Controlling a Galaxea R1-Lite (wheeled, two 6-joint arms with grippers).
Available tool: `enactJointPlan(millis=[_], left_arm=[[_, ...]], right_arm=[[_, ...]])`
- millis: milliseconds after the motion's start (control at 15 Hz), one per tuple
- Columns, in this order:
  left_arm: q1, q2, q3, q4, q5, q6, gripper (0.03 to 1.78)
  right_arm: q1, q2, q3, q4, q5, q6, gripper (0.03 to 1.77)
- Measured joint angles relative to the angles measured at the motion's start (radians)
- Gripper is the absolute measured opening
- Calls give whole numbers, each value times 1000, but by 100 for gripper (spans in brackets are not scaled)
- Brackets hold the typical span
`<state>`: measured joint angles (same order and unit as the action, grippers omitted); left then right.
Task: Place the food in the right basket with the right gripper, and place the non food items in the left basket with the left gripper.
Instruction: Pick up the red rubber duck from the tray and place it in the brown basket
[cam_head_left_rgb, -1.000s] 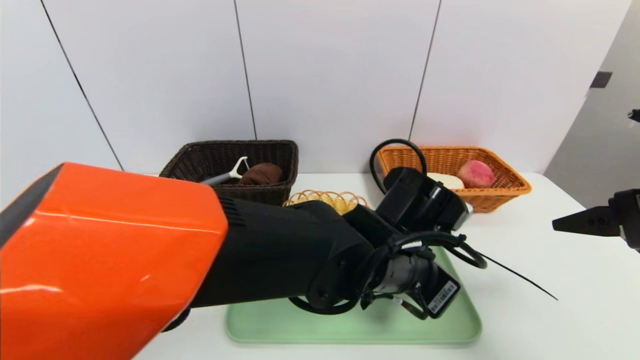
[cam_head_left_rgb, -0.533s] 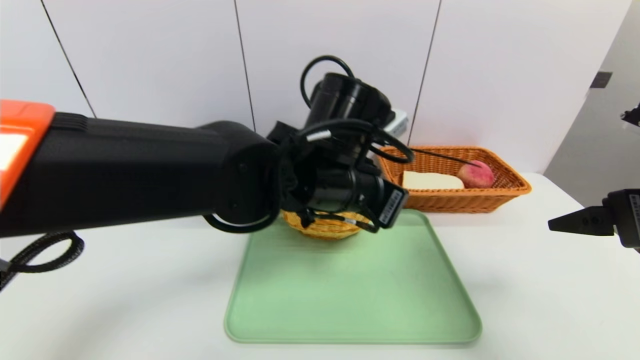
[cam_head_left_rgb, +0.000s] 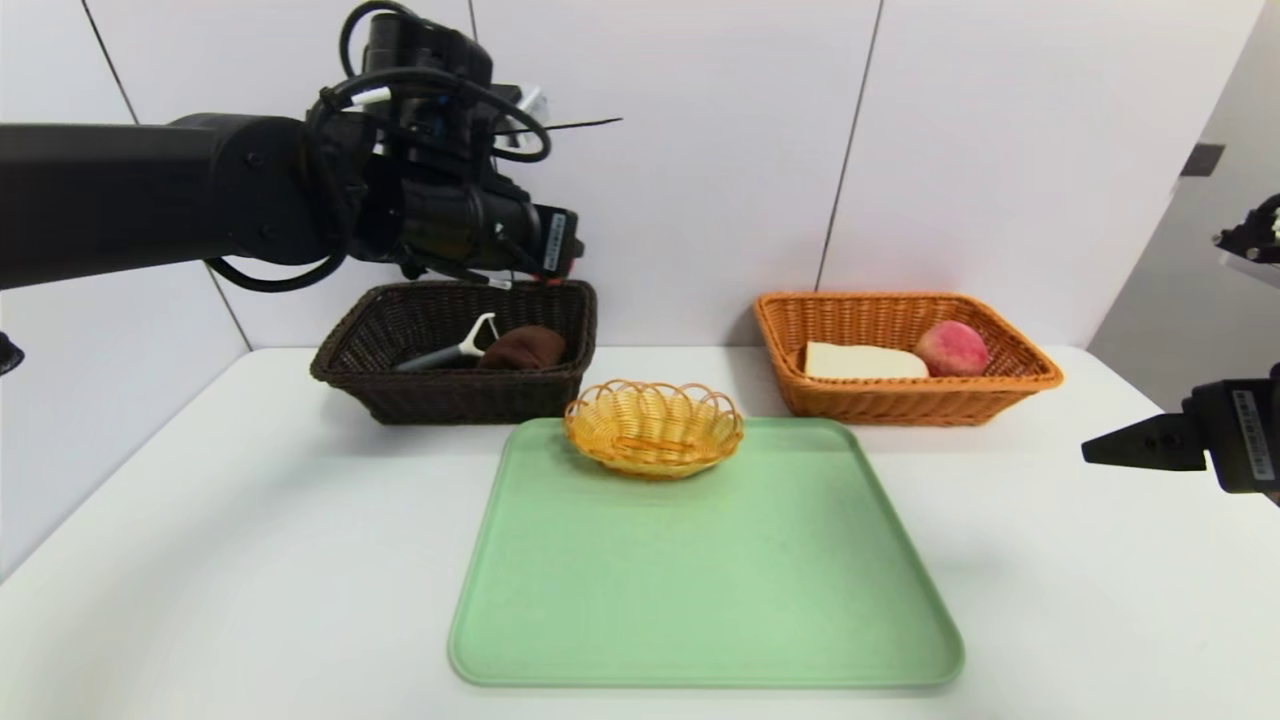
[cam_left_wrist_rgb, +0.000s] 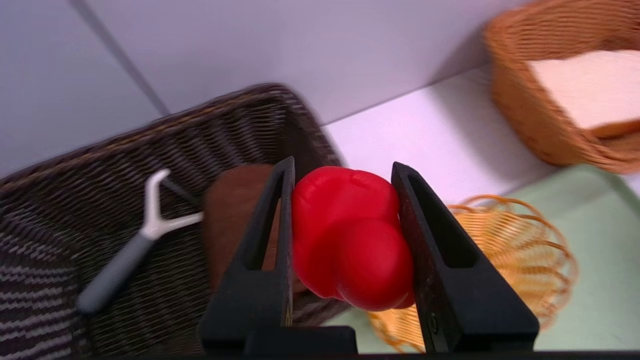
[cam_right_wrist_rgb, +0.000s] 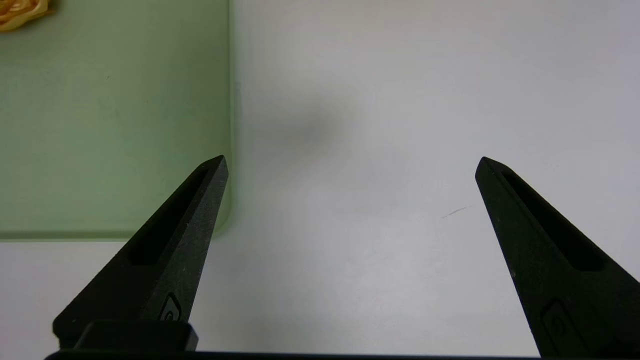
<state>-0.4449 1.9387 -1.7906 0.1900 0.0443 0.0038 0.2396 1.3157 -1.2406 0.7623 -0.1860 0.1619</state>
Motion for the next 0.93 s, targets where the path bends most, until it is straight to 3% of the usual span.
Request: enactJointPlan(millis=[467,933], left_arm=[[169,120,-4,21,1,-22,65],[199,192,9,27,1,-42,64]], right_arm=[[2,15,1,-16,-1,0,171],[2,16,3,-16,-1,0,171]])
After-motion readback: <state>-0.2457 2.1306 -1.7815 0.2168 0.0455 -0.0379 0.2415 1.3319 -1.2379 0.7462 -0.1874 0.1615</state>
